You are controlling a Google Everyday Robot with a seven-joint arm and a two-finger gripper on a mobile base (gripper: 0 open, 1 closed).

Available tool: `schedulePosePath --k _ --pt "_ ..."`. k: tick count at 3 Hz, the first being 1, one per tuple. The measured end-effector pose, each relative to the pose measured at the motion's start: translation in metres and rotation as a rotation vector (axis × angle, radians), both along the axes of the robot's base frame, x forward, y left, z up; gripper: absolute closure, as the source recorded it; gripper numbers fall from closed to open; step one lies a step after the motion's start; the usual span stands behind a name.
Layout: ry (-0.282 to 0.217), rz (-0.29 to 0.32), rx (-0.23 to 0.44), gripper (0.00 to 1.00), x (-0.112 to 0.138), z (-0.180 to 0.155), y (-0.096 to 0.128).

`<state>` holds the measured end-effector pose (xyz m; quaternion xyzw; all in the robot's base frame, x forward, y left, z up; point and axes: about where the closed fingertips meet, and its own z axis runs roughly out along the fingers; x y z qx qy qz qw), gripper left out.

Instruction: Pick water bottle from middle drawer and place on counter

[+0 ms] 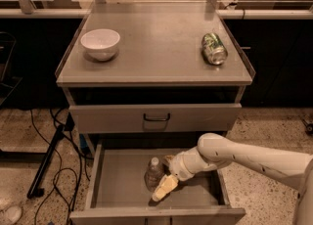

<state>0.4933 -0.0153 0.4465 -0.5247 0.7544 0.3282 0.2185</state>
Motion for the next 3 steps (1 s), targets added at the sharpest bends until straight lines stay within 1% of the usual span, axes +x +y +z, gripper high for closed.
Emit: schedulePosePath --k 1,2,3 --pt "-0.003 0.01 0.018 0.0 0.0 0.0 0.007" --pt "-0.014 0.019 0.034 0.0 0.005 0.004 0.017" --pt "-0.014 0.019 0.034 0.26 0.005 0.004 0.017"
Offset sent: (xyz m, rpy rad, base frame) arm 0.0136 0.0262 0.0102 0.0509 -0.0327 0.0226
